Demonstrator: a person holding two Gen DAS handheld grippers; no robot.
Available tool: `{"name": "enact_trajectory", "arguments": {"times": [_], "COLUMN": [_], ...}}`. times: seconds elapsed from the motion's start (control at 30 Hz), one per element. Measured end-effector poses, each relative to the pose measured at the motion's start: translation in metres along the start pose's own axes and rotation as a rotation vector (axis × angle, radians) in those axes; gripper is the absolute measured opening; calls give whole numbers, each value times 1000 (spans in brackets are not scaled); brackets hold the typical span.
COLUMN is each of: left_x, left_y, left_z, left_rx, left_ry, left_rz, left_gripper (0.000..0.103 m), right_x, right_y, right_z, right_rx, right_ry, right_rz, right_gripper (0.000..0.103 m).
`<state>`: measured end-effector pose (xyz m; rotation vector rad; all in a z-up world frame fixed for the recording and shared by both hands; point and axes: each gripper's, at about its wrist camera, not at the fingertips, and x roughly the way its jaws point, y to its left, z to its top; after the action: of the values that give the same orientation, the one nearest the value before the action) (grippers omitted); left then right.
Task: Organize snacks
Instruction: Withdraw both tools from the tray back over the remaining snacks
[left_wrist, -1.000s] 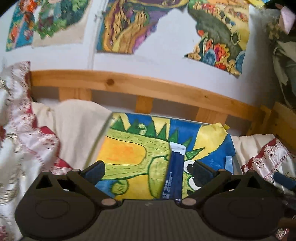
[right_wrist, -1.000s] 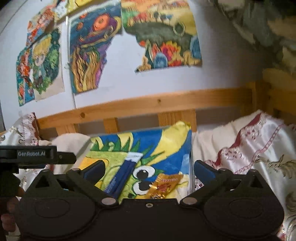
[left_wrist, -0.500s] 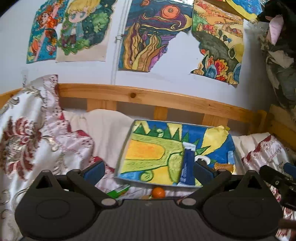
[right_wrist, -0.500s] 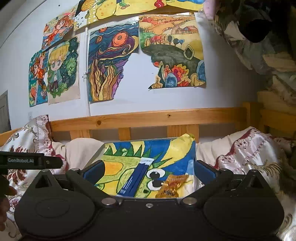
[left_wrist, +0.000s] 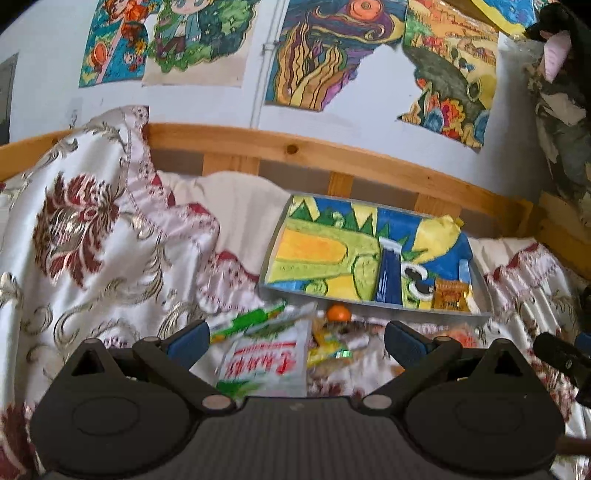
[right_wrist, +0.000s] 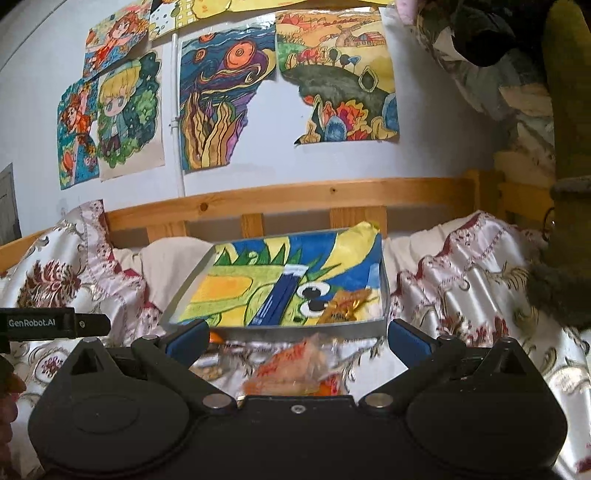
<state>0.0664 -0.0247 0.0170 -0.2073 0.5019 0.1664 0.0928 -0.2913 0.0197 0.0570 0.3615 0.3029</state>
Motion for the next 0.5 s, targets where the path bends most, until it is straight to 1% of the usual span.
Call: {"name": "enact_trajectory", "arguments": {"times": [0.23, 0.33, 0.5], "left_x": [-9, -12, -15], "left_y": [3, 3, 0], "left_z": [-21, -30, -40], "left_rx": [53, 90, 139], "left_ry": [43, 49, 73], "left_rz": [-20, -13, -21], "left_gripper": [102, 102, 102], "right_x": [-13, -16, -17], "right_y": [11, 14, 19], "right_z": [-16, -22, -31], "right_rx": [-5, -3, -4], "right_ry": [65, 96, 146], "right_rz": [-10, -20, -28], "right_gripper": [102, 102, 102]}}
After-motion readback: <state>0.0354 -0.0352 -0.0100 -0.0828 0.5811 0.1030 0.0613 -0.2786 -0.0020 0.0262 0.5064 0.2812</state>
